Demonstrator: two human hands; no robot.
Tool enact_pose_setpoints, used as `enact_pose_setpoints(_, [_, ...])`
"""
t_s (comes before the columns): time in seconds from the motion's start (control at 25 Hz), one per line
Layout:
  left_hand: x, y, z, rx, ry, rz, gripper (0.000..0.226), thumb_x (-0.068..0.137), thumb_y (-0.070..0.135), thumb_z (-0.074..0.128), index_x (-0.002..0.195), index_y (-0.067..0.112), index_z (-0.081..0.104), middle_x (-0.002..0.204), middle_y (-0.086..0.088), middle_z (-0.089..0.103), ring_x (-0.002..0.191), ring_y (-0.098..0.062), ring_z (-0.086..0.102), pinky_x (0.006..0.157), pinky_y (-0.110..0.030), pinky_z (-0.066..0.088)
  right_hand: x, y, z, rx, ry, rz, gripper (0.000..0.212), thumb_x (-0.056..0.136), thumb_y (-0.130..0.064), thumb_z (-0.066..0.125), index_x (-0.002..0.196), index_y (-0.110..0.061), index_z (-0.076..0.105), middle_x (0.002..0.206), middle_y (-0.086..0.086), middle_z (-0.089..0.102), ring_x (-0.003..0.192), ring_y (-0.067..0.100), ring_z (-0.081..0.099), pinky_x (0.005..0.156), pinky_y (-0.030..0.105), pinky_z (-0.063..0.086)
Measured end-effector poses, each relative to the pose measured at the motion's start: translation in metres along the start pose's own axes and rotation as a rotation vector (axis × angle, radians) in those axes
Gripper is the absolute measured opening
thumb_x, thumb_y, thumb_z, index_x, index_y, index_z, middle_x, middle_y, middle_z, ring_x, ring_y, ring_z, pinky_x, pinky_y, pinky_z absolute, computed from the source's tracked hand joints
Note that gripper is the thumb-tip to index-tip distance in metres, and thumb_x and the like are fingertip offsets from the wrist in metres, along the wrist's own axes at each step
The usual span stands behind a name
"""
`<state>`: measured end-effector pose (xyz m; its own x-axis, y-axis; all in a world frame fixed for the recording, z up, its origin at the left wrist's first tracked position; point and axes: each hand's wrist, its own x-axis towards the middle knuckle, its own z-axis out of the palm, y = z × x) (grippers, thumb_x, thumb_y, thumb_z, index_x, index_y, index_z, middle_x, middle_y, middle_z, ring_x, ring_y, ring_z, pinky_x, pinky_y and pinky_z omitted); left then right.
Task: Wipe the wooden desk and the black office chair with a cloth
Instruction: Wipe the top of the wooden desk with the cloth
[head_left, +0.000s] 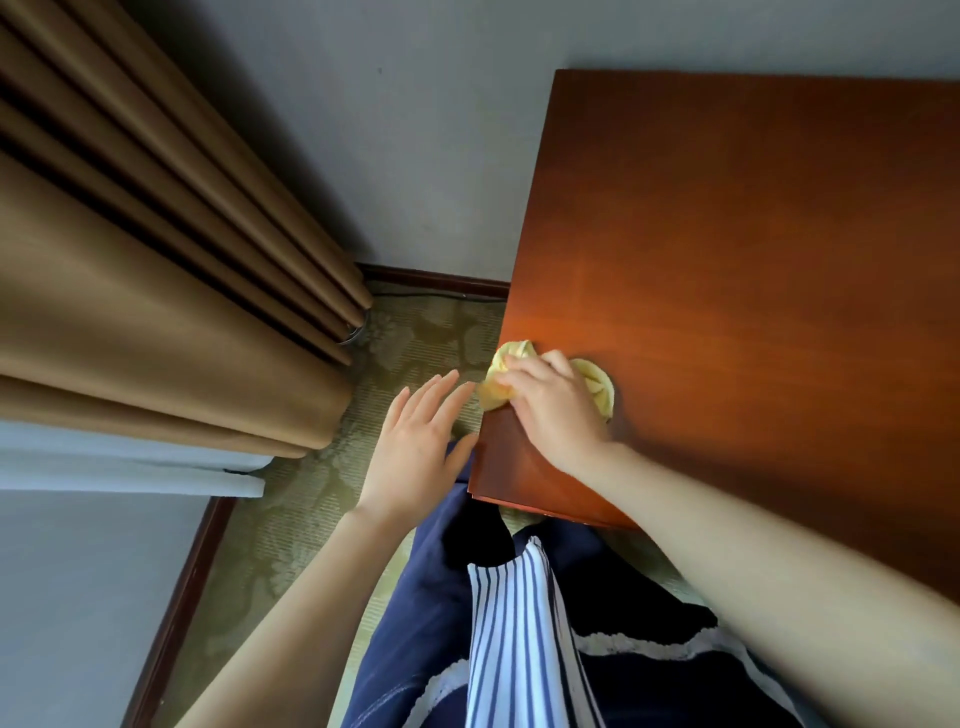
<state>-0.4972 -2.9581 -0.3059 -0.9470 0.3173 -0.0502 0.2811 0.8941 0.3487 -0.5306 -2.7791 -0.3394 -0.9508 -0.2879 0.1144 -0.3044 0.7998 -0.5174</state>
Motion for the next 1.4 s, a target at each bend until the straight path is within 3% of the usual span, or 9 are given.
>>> enact_pose_setpoints(0.16, [-0.005, 0.006, 0.008, 0.014, 0.12, 0.058, 0.039, 0.084, 0.012, 0.071, 0.12, 0.002, 0.063, 0.126, -0.014, 0.061, 0.119, -0.033, 0.056, 0.105, -0.05, 0.038, -0.044, 0.003, -0.007, -0.023, -0.082, -0.306, 0.019, 0.074, -0.005, 0.073, 0.093, -0.012, 0.073, 0.099, 0.001, 0.069, 0.088, 0.029, 0.06, 0.077, 0.042, 0.053])
enact_pose_setpoints(0.32, [0.008, 0.015, 0.013, -0.005, 0.119, 0.156, 0.033, 0.085, 0.009, 0.068, 0.117, 0.001, 0.064, 0.123, -0.012, 0.062, 0.113, -0.032, 0.058, 0.098, -0.047, 0.045, -0.072, 0.032, -0.02, -0.1, -0.072, -0.409, 0.034, 0.071, -0.008, 0.079, 0.102, -0.02, 0.073, 0.112, -0.004, 0.068, 0.092, 0.021, 0.058, 0.08, 0.033, 0.052])
enact_pose_setpoints(0.56, [0.038, 0.026, 0.014, 0.03, 0.052, 0.281, 0.029, 0.083, 0.007, 0.068, 0.112, 0.004, 0.066, 0.122, -0.013, 0.062, 0.107, -0.032, 0.061, 0.094, -0.042, 0.047, -0.083, 0.081, -0.05, -0.249, 0.059, -0.138, 0.041, 0.067, -0.007, 0.082, 0.106, -0.019, 0.072, 0.117, -0.001, 0.066, 0.093, 0.029, 0.063, 0.076, 0.044, 0.052])
enact_pose_setpoints(0.76, [0.086, 0.042, 0.012, 0.096, -0.065, 0.396, 0.036, 0.081, 0.01, 0.071, 0.116, 0.003, 0.065, 0.125, -0.016, 0.06, 0.111, -0.036, 0.059, 0.096, -0.047, 0.047, -0.076, 0.121, -0.082, -0.375, 0.213, 0.231, 0.04, 0.071, -0.01, 0.079, 0.108, -0.021, 0.071, 0.123, 0.006, 0.061, 0.107, 0.036, 0.056, 0.088, 0.048, 0.043])
enact_pose_setpoints(0.88, [0.119, 0.055, 0.016, 0.17, -0.151, 0.437, 0.044, 0.088, 0.02, 0.065, 0.129, 0.008, 0.056, 0.14, -0.015, 0.049, 0.13, -0.035, 0.045, 0.109, -0.048, 0.033, -0.067, 0.149, -0.097, -0.454, 0.259, 0.417, 0.046, 0.081, -0.015, 0.069, 0.126, -0.019, 0.059, 0.142, 0.011, 0.045, 0.131, 0.034, 0.039, 0.108, 0.048, 0.028])
enact_pose_setpoints(1.0, [0.151, 0.059, 0.028, 0.251, -0.223, 0.446, 0.054, 0.098, 0.035, 0.043, 0.148, 0.018, 0.03, 0.158, -0.005, 0.018, 0.147, -0.024, 0.009, 0.118, -0.04, 0.002, -0.055, 0.159, -0.097, -0.378, 0.281, 0.586, 0.051, 0.089, -0.021, 0.058, 0.138, -0.017, 0.046, 0.151, 0.008, 0.032, 0.143, 0.027, 0.021, 0.117, 0.044, 0.012])
enact_pose_setpoints(1.2, [0.193, 0.061, 0.045, 0.217, -0.292, 0.351, 0.068, 0.098, 0.05, 0.029, 0.147, 0.038, -0.017, 0.157, 0.005, -0.023, 0.141, -0.018, -0.028, 0.113, -0.039, -0.017, -0.038, 0.124, -0.072, -0.3, 0.461, 0.609, 0.031, 0.083, -0.015, 0.069, 0.113, -0.013, 0.068, 0.126, 0.005, 0.061, 0.113, 0.034, 0.056, 0.094, 0.046, 0.046])
enact_pose_setpoints(1.28, [0.203, 0.062, 0.049, 0.22, -0.324, 0.34, 0.07, 0.095, 0.055, 0.024, 0.143, 0.042, -0.025, 0.154, 0.007, -0.032, 0.138, -0.017, -0.034, 0.112, -0.04, -0.019, -0.031, 0.108, -0.061, -0.315, 0.471, 0.553, 0.031, 0.075, -0.016, 0.077, 0.106, -0.015, 0.072, 0.119, 0.003, 0.066, 0.096, 0.033, 0.063, 0.08, 0.042, 0.053])
enact_pose_setpoints(1.4, [0.209, 0.062, 0.05, 0.222, -0.357, 0.346, 0.072, 0.093, 0.061, 0.022, 0.14, 0.044, -0.028, 0.15, 0.009, -0.038, 0.137, -0.017, -0.037, 0.111, -0.04, -0.02, -0.029, 0.099, -0.052, -0.333, 0.38, 0.355, 0.034, 0.072, -0.015, 0.079, 0.104, -0.018, 0.072, 0.118, 0.0, 0.066, 0.098, 0.028, 0.064, 0.079, 0.038, 0.053])
